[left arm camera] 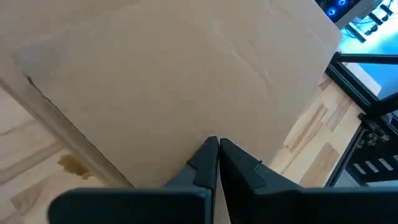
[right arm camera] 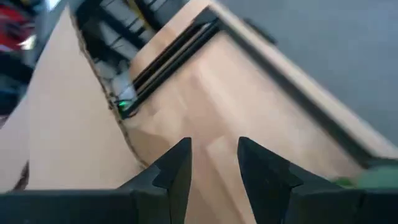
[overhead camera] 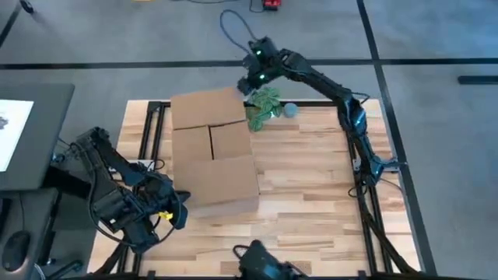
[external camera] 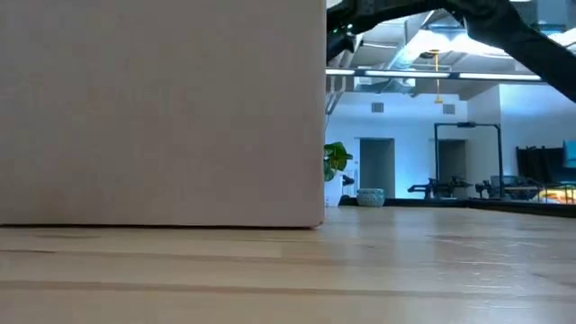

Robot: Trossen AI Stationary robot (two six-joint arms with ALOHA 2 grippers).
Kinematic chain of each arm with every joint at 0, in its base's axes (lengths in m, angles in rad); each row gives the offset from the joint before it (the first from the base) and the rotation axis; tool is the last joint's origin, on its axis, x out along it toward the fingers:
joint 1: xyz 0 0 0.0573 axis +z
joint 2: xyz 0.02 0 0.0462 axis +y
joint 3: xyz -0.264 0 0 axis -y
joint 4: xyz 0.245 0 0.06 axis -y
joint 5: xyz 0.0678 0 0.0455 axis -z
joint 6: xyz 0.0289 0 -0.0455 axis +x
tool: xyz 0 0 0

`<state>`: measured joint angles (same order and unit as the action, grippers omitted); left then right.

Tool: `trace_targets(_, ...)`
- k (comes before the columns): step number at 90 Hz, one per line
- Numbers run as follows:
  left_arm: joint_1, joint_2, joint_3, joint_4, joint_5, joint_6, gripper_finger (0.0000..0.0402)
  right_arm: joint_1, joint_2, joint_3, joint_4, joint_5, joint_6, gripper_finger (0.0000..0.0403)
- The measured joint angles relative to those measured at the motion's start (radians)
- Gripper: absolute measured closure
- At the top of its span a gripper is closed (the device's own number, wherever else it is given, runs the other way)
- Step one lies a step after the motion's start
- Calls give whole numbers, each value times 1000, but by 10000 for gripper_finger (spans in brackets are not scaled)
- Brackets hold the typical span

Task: Wrap mug
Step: Close the box

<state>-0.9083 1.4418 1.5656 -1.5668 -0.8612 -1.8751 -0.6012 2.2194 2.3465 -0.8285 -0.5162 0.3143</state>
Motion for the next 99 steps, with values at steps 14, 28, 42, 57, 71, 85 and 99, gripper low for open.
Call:
trace_targets(14,5,-1,0,-1,3,11,402,26,3,0,67,-143,4,281)
trace_targets(28,33,-8,0,-3,-3,64,402,60,-28,1,76,-313,0,281)
trace_targets(42,65,-34,0,-10,0,134,402,150,-36,1,-27,-350,-73,281)
trace_targets(57,84,-63,-1,-7,24,207,402,246,-41,5,-175,-245,-230,281)
trace_targets(71,98,-68,-1,-4,49,272,402,305,-42,6,-191,-174,-252,281)
trace_targets(85,127,-68,-1,-5,48,306,402,335,-41,5,-177,-160,-233,281)
trace_targets(99,172,-68,-36,-3,45,323,402,362,-40,4,-174,-139,-237,281)
